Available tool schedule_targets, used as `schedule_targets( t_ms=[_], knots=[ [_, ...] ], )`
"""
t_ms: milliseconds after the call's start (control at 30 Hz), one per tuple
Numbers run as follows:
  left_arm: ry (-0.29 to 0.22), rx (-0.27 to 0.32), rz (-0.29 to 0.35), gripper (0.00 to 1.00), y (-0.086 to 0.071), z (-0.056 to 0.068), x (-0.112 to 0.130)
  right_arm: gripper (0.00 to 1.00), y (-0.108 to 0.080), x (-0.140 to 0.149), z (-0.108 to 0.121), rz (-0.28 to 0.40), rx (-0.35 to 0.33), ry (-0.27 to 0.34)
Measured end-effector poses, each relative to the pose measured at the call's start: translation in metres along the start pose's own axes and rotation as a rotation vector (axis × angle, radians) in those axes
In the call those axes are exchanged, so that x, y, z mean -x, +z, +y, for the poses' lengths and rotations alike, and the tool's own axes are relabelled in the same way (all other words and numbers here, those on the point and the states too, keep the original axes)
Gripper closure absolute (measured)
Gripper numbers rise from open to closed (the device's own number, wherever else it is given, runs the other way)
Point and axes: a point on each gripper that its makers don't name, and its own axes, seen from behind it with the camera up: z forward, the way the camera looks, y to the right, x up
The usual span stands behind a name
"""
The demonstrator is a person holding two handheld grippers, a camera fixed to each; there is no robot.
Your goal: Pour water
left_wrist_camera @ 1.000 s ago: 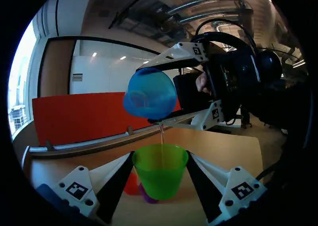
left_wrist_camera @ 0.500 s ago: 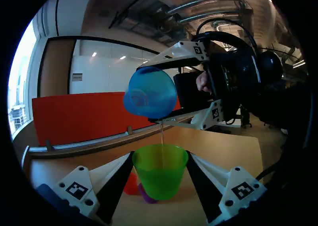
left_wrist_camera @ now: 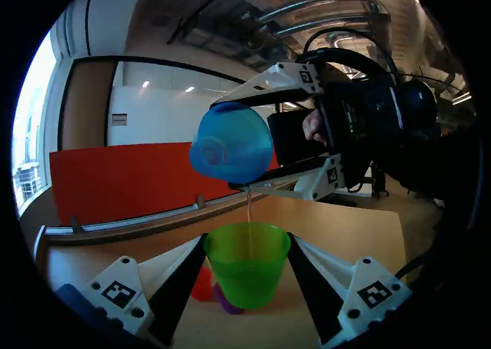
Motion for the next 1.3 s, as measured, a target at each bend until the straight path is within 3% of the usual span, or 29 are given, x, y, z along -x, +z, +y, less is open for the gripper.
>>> schedule_targets(
  t_ms=[1300],
  knots=[
    [0.0,-0.004,0.002,0.1,0.0001,-0.001,0.0003,0.09,-0.0019,-0.0064,-0.0027,-0.01,-0.002,-0.062]
  ],
)
